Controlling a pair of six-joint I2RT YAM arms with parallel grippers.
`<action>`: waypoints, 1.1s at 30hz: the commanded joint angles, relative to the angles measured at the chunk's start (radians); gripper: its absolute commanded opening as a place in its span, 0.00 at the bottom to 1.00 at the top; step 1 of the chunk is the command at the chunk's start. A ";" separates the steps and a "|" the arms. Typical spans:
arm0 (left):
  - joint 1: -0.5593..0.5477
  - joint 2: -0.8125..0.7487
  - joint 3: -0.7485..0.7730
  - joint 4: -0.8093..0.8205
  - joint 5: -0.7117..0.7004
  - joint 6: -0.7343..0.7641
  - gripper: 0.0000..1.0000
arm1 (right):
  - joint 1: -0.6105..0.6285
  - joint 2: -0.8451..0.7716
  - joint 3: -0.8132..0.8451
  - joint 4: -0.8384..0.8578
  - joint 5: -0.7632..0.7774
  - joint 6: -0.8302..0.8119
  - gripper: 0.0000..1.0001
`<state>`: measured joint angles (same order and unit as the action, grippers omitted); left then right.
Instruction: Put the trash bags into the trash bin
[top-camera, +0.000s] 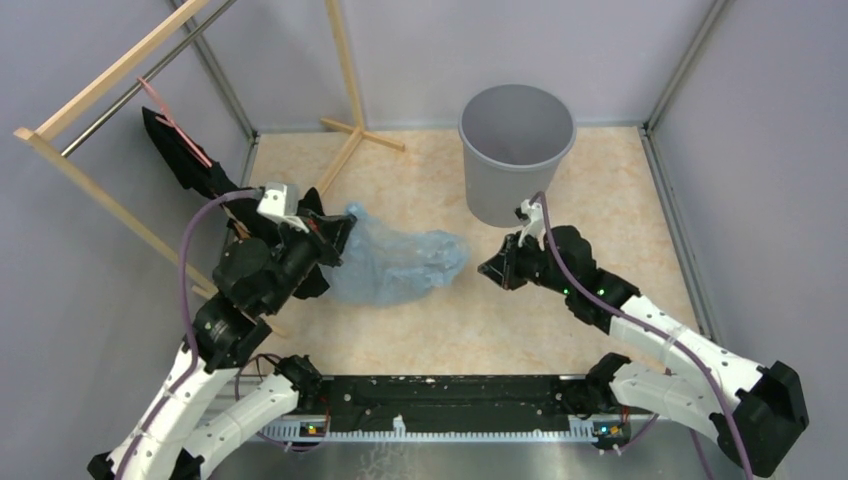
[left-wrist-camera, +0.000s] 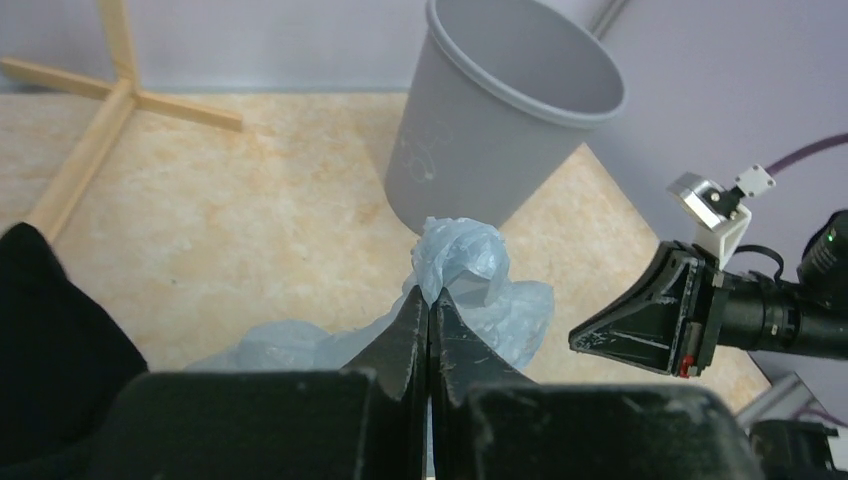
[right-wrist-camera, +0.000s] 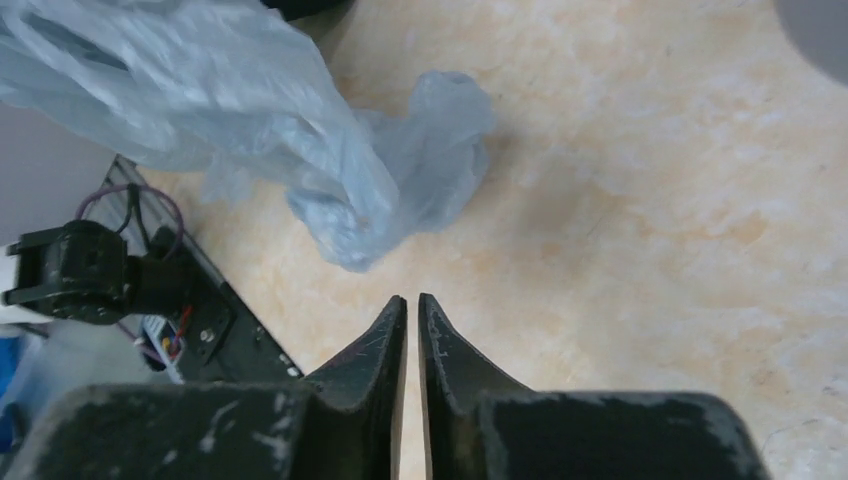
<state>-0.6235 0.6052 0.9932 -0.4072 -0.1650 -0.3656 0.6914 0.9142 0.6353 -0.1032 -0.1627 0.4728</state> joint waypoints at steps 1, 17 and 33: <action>0.000 0.060 -0.054 0.071 0.138 -0.046 0.00 | -0.001 0.007 -0.039 0.006 -0.181 0.076 0.15; 0.000 0.108 -0.065 0.123 0.217 -0.102 0.00 | 0.299 0.155 -0.098 0.206 0.264 0.393 0.80; 0.000 0.076 -0.093 0.120 0.245 -0.163 0.00 | 0.359 0.497 -0.081 0.603 0.633 0.578 0.74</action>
<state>-0.6235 0.6891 0.8993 -0.3283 0.0711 -0.5243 1.0344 1.3998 0.5518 0.3531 0.3248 1.0153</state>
